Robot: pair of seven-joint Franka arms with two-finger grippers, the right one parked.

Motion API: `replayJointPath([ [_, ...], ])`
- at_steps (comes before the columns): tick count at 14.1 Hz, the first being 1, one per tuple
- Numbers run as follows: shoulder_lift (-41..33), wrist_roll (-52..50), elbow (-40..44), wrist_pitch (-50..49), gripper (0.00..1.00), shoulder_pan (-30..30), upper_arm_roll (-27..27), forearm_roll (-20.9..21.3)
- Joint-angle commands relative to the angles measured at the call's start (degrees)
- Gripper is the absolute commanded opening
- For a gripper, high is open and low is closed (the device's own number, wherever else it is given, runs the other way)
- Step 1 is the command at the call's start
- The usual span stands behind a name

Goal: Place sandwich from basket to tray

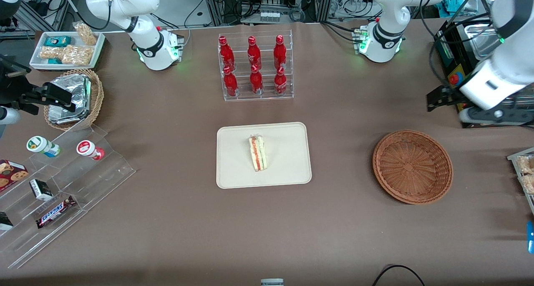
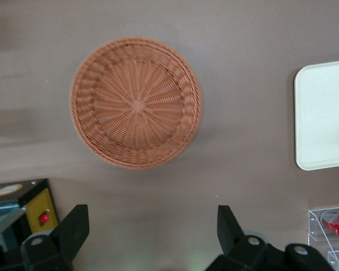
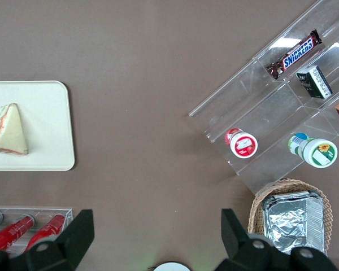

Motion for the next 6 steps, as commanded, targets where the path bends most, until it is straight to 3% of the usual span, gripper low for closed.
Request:
replayJointPath([
  [1,-0.1,1.9,2.6,-0.4,1.0,1.4,-0.5,0.7],
  [6,0.3,1.8,3.5,0.2,1.0,1.4,0.4,0.4],
])
